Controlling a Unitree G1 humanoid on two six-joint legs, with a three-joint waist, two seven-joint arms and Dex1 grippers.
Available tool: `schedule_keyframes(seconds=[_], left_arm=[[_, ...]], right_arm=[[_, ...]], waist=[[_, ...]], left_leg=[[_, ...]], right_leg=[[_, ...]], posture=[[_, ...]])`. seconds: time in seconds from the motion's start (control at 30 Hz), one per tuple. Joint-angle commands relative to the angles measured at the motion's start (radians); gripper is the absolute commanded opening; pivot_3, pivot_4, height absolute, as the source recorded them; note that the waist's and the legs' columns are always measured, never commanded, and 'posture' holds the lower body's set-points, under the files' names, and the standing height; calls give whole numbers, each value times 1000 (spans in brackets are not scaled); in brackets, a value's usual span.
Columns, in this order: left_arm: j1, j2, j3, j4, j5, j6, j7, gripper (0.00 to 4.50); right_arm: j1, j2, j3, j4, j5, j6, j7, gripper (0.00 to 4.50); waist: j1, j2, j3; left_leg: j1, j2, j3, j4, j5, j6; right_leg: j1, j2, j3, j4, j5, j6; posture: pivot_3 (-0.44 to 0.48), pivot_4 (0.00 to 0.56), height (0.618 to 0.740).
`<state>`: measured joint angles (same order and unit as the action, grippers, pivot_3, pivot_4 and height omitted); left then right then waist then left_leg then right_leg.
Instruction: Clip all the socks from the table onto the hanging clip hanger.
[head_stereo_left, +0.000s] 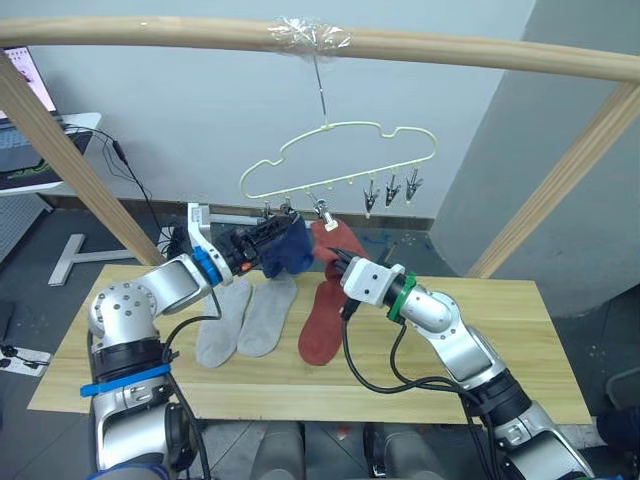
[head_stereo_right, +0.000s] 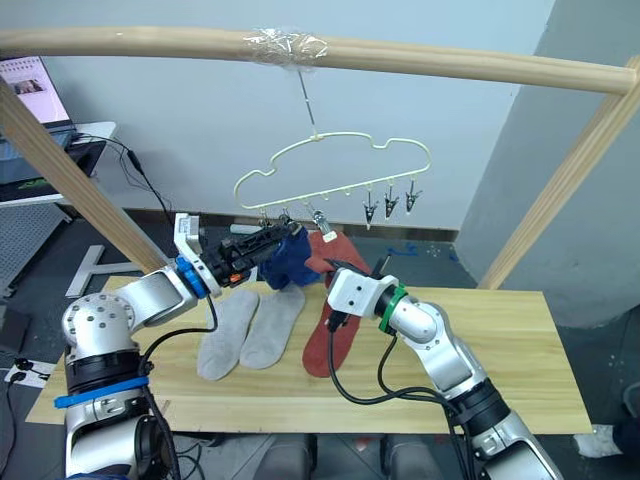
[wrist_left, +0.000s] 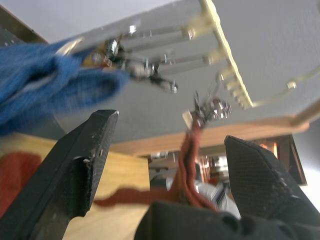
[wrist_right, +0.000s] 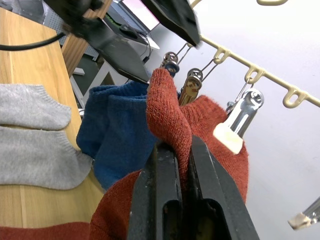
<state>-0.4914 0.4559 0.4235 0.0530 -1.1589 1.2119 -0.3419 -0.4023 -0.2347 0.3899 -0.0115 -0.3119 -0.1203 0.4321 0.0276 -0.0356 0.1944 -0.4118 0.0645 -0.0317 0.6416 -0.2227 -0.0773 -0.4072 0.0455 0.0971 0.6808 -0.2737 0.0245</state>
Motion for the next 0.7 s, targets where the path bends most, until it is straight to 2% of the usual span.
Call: schedule_keyframes(seconds=[0.03, 0.07, 0.1, 0.23, 0.37, 0.43, 0.5, 0.6, 0.67, 0.7], left_arm=[[61, 91, -68, -220, -4, 15, -109, 3946], [80, 108, -81, -263, -2, 7, -125, 3946], [115, 145, -137, -347, 92, -69, -134, 3946], [217, 222, -265, -509, 309, -262, -176, 3946], [250, 235, -308, -518, 322, -324, -291, 3946], [263, 230, -314, -495, 338, -402, -382, 3946], [284, 225, -323, -472, 418, -533, -438, 3946], [317, 224, -351, -434, 564, -755, -509, 3946], [310, 204, -345, -411, 574, -781, -505, 3946], [304, 195, -341, -401, 576, -784, -500, 3946]], right_arm=[[11, 5, -18, -31, 63, 24, 41, 536], [18, 1, -15, -38, 70, 33, 54, 702], [38, -9, -16, -56, 83, 48, 73, 1004], [121, -49, -37, -136, 120, 97, 111, 2405], [192, -56, -69, -227, 163, 182, 113, 3763], [233, 23, -149, -330, 231, 359, 35, 4475], [240, 125, -230, -410, 265, 525, -71, 4475], [193, 219, -268, -471, 256, 652, -167, 4475], [153, 268, -268, -488, 269, 688, -206, 4475], [140, 283, -269, -490, 270, 699, -222, 4122]], waist=[[1, 0, 0], [1, 0, 0], [5, 0, 0], [21, 1, 1], [29, 1, 1], [29, 1, 1], [29, 2, 1], [26, 2, 1], [27, 2, 1], [27, 2, 1]], left_leg=[[0, 0, 0, 0, 0, 0], [-1, 0, 0, 0, 0, 0], [-1, 0, 0, -1, 0, 0], [-1, -2, 1, -2, 0, 0], [-1, -1, 2, -3, 0, 0], [-1, 0, 1, -3, 0, 0], [-1, 0, 2, -4, 0, 0], [-2, 0, 3, -6, 0, 0], [-3, 0, 5, -6, 0, 0], [-5, 0, 5, -7, 0, 0]], right_leg=[[0, 0, 0, 0, 0, 0], [0, 0, 0, 0, 0, 0], [0, -1, 0, 0, 0, 0], [-1, -3, 0, -1, -1, -2], [-3, -3, 0, 0, -3, -5], [-3, -2, 0, 0, -3, -5], [-4, -2, -1, 1, -3, -5], [-6, -2, 0, 1, -3, -5], [-9, -2, 1, 1, -3, -5], [-10, -2, 1, 1, -3, -5]], posture=[[210, 163, 740], [210, 163, 740], [219, 162, 740], [233, 161, 740], [234, 162, 740], [232, 162, 740], [229, 163, 740], [218, 163, 740], [213, 163, 740], [213, 163, 740]])
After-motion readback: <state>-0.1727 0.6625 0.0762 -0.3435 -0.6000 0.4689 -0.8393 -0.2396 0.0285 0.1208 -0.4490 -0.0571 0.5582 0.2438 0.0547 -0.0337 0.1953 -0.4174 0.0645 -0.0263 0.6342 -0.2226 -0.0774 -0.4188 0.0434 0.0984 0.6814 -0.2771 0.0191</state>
